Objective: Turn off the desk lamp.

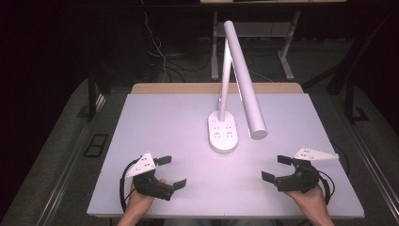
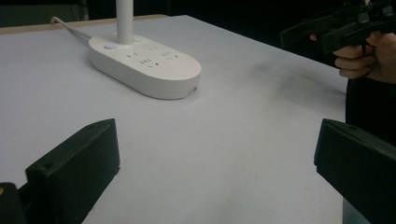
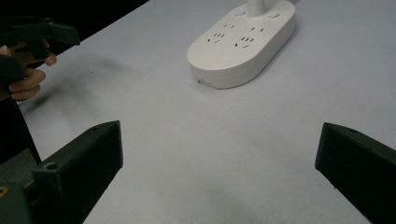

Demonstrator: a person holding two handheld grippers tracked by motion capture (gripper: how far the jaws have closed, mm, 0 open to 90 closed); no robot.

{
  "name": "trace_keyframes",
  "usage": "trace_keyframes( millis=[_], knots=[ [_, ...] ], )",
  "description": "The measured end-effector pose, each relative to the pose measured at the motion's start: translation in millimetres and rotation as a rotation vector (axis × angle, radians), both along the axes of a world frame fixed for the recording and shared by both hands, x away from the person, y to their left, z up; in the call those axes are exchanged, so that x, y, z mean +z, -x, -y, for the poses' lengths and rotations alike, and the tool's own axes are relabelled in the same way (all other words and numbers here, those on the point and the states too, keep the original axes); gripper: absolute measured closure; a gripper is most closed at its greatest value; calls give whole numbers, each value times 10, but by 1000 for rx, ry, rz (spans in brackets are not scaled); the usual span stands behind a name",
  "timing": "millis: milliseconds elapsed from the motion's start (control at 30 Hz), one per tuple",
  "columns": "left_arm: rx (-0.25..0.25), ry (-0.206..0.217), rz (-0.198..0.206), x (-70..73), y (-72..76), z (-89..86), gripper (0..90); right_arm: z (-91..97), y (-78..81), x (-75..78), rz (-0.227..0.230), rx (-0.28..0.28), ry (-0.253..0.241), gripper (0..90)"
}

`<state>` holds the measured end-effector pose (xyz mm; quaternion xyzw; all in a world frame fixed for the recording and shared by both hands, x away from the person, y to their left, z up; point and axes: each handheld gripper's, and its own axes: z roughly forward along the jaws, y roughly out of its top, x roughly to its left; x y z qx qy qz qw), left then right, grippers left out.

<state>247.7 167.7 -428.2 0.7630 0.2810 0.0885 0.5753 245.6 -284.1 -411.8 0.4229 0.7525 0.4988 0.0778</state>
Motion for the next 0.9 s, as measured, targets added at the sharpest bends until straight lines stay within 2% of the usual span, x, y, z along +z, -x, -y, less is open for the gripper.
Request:
trace_keyframes(
  millis=[900],
  knots=[
    [-20, -1, -6, -3, 11, -8, 0, 12, -22, -24, -21, 4, 24, 8]
  ],
)
